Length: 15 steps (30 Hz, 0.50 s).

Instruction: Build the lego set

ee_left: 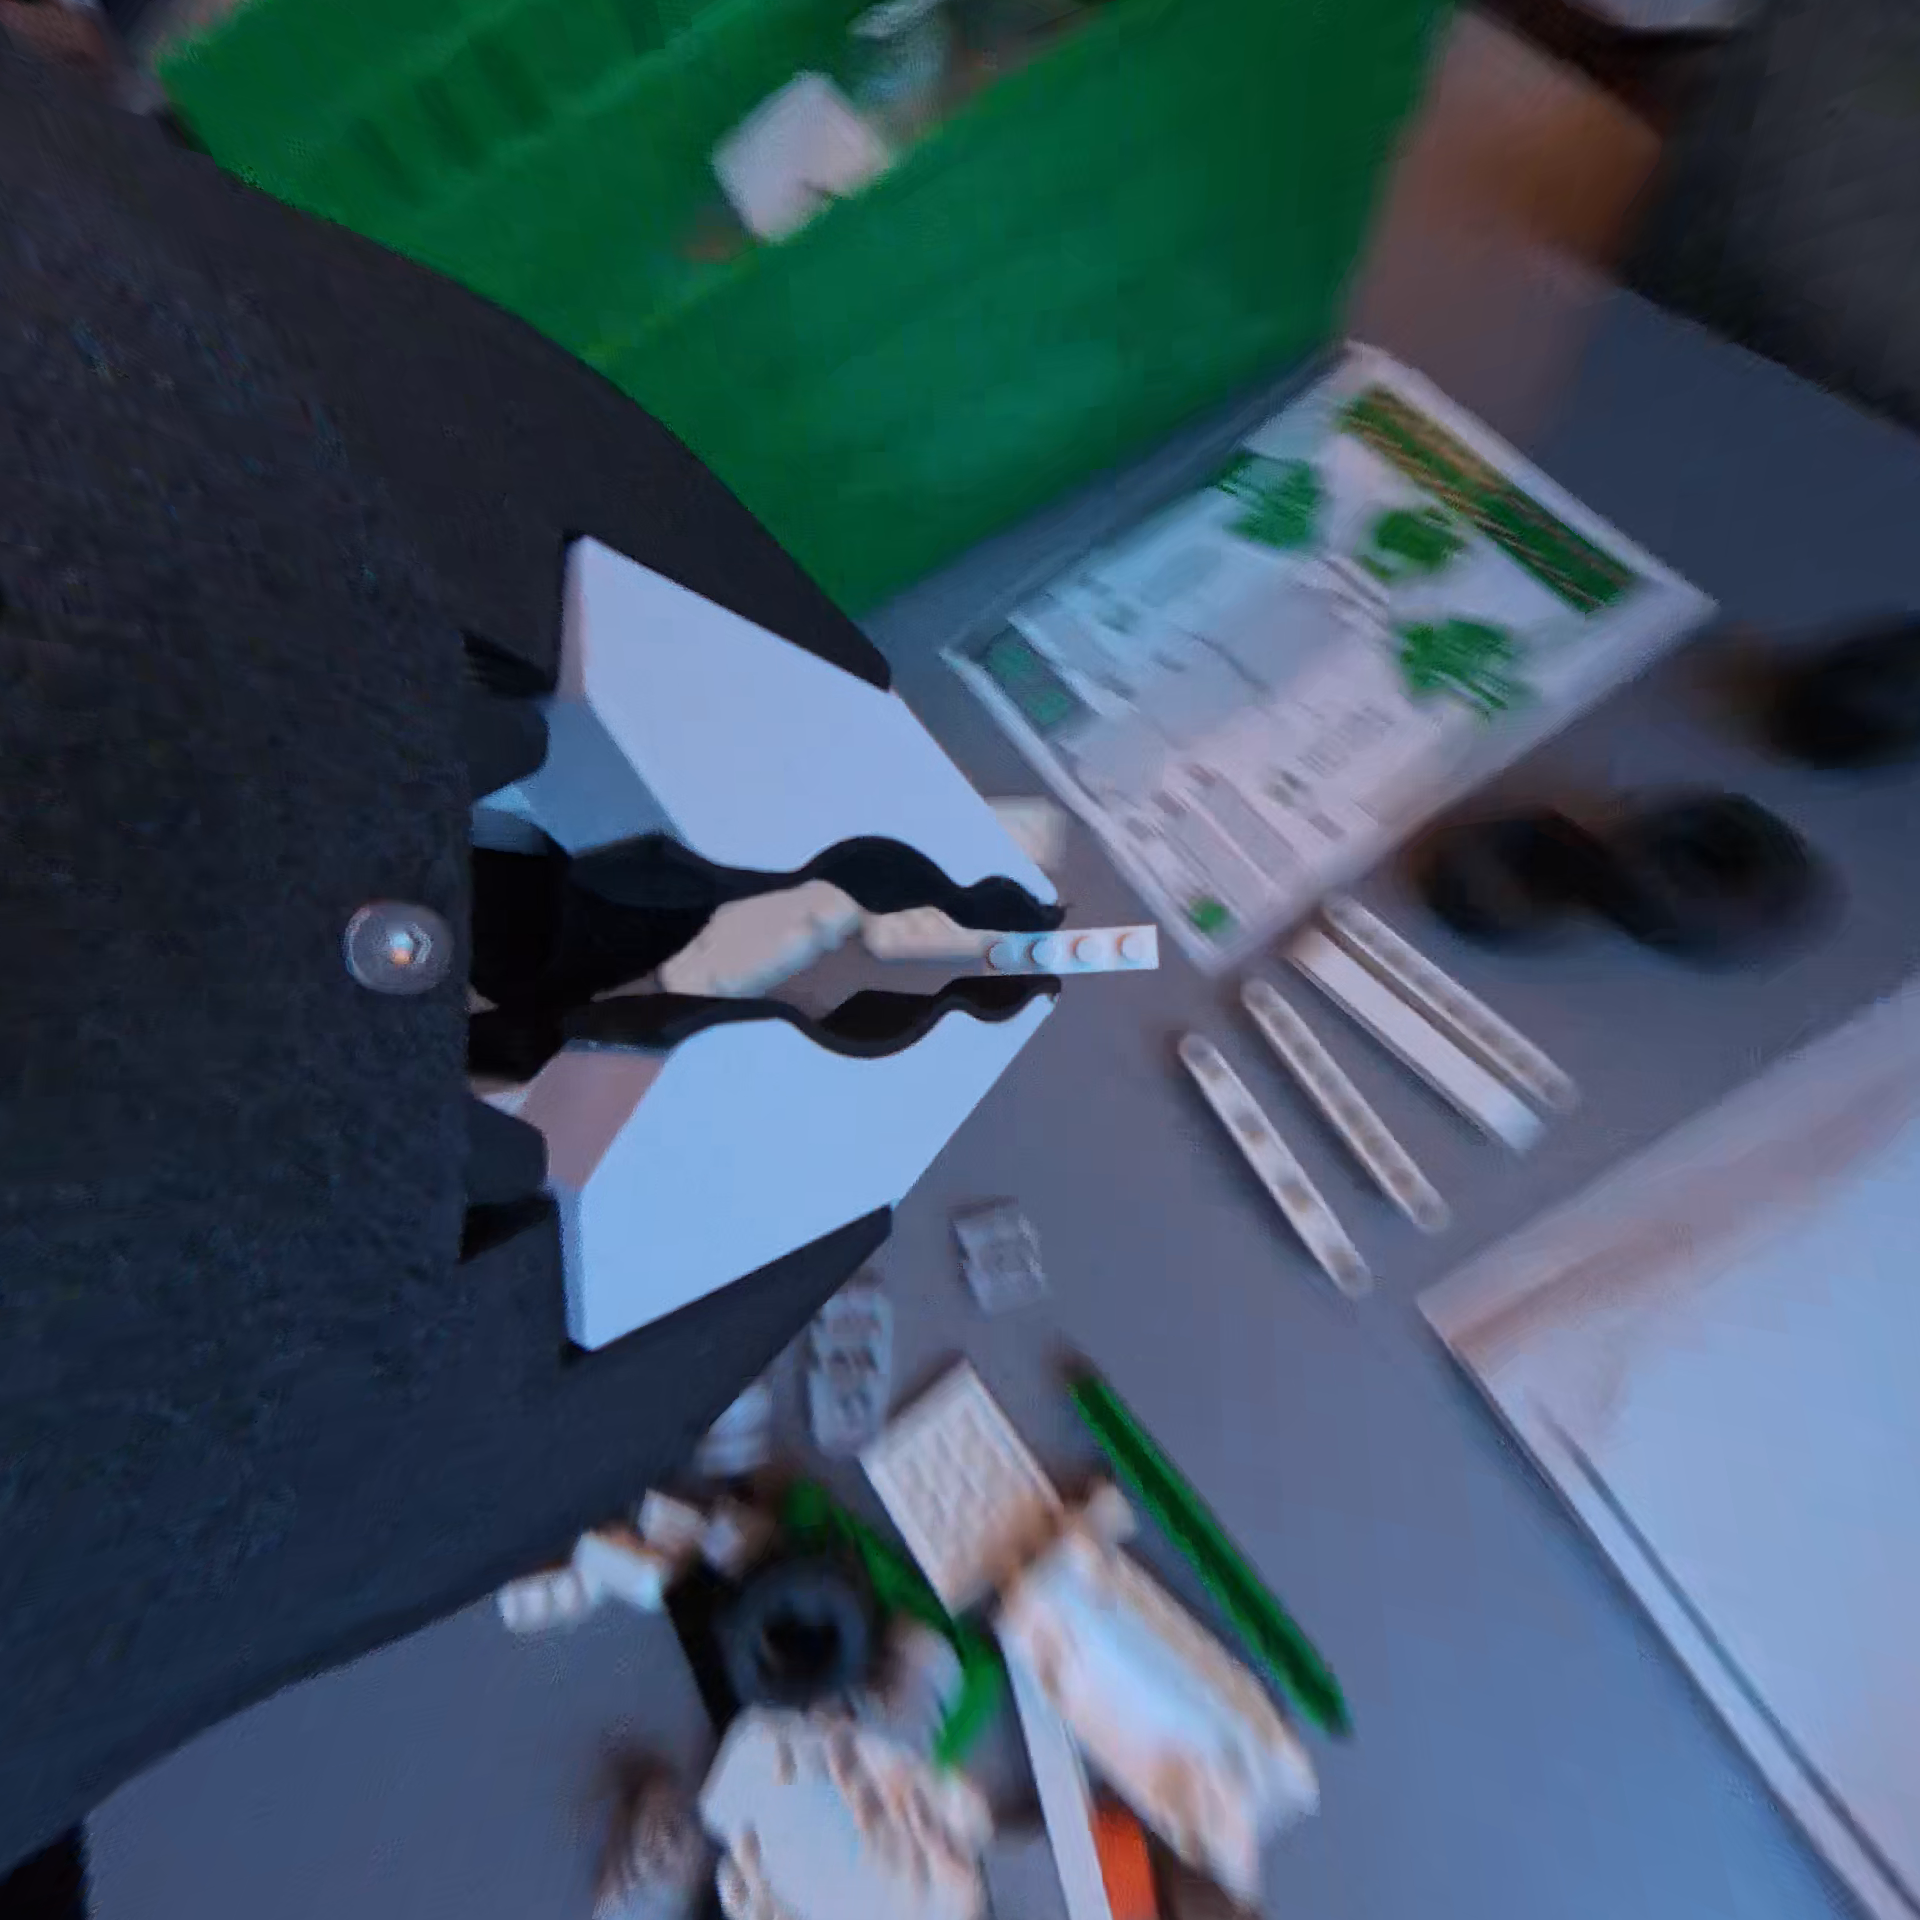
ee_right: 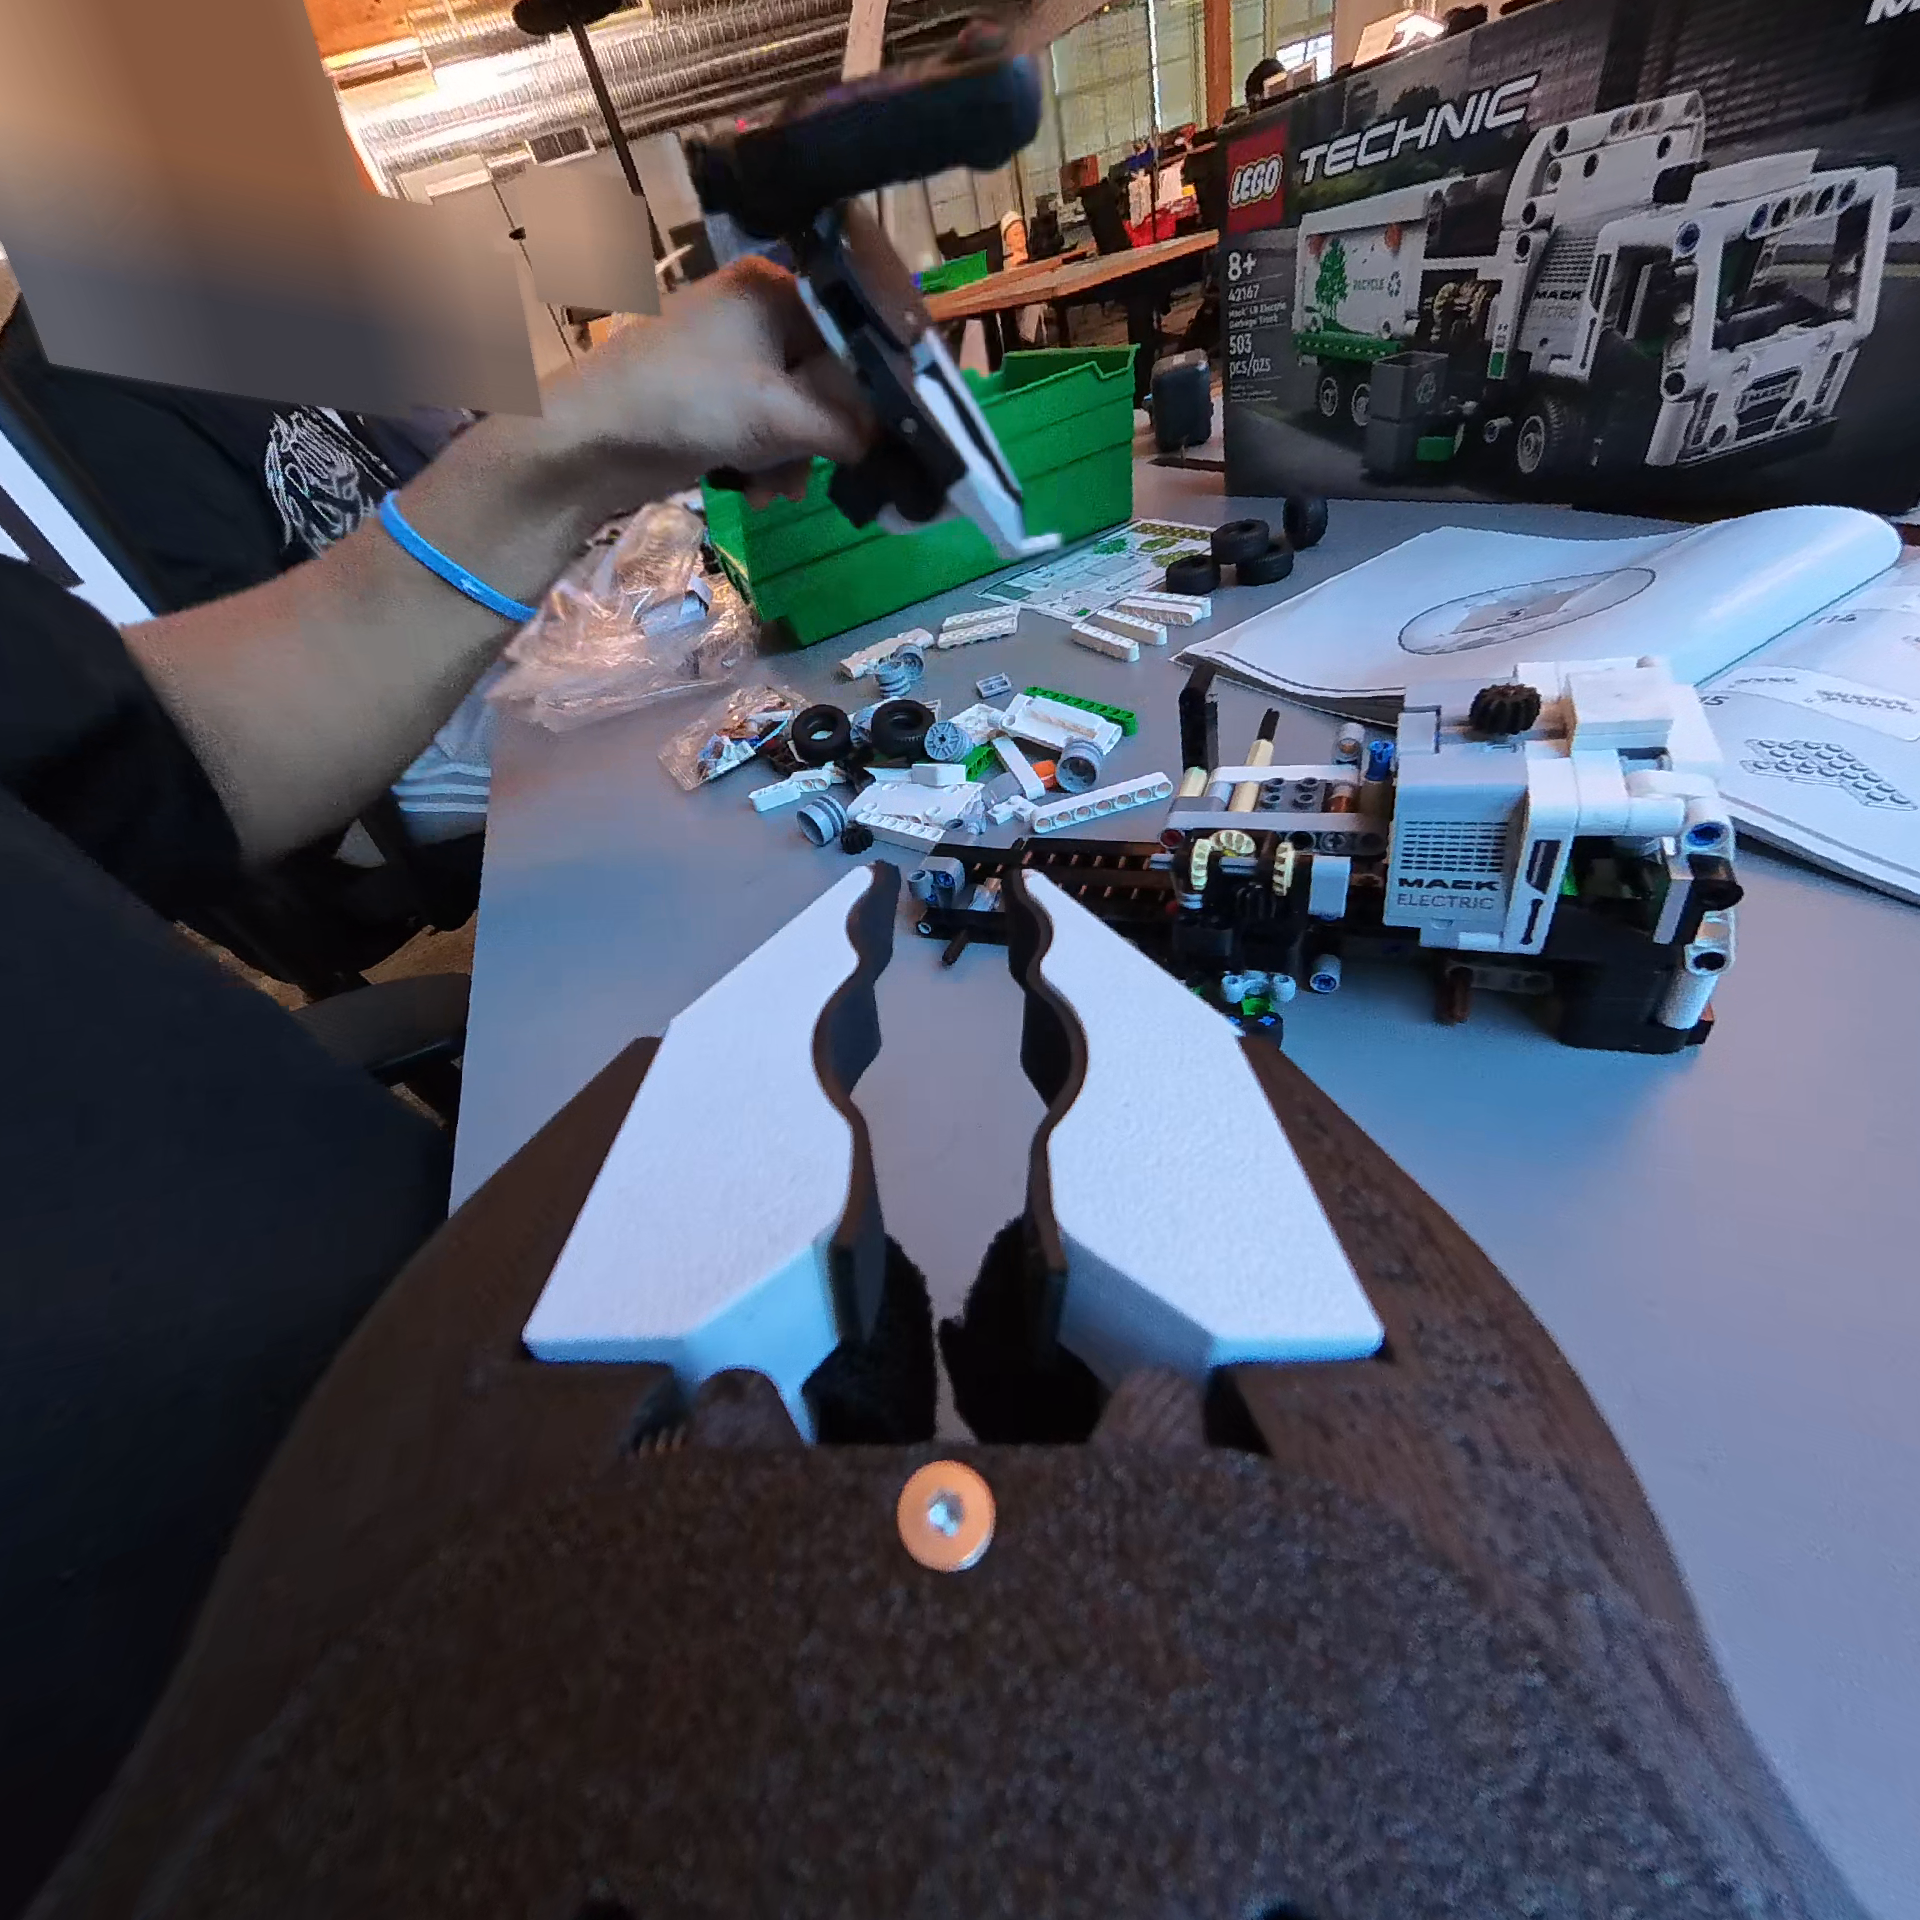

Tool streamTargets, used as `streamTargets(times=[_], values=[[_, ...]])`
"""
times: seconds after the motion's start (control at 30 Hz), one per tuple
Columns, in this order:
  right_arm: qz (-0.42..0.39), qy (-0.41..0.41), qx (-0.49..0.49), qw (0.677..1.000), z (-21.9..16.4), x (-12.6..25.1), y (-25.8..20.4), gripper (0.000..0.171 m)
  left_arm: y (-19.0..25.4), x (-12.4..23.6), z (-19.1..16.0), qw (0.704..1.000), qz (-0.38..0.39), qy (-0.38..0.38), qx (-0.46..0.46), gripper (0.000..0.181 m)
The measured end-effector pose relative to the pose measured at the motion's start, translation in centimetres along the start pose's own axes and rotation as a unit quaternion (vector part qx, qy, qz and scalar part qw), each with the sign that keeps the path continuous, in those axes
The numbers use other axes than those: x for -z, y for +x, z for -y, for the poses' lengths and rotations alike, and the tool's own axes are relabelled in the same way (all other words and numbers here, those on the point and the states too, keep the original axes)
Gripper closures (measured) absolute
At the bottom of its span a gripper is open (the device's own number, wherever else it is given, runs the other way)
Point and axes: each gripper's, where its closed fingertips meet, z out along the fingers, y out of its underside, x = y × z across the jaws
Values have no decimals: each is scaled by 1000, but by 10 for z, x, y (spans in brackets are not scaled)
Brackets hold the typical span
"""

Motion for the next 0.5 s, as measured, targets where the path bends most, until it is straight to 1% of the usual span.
streamTargets(times=[0.07, 0.13, 0.2, 0.37, 0.43, 0.5], values=[[0, -2, -1, 1000, -1, 0, 0, 151, -29, 1, -35, 998, 10, -37, 49, 175], [0, -5, -2, 1000, -1, -1, 0, 151, -32, 0, -58, 994, -21, -48, 92, 175], [0, -6, -3, 1000, -1, -1, 0, 151, -29, -1, -72, 992, -34, -49, 108, 175], [1, -5, -5, 1000, -1, -1, 1, 151, -39, -12, -108, 985, 23, -104, 133, 175], [1, -6, -5, 1000, -2, -1, 1, 151, -43, -16, -117, 983, 45, -121, 128, 175], [0, -6, -4, 1000, -2, -1, 1, 151, -45, -20, -120, 982, 51, -124, 133, 175]])
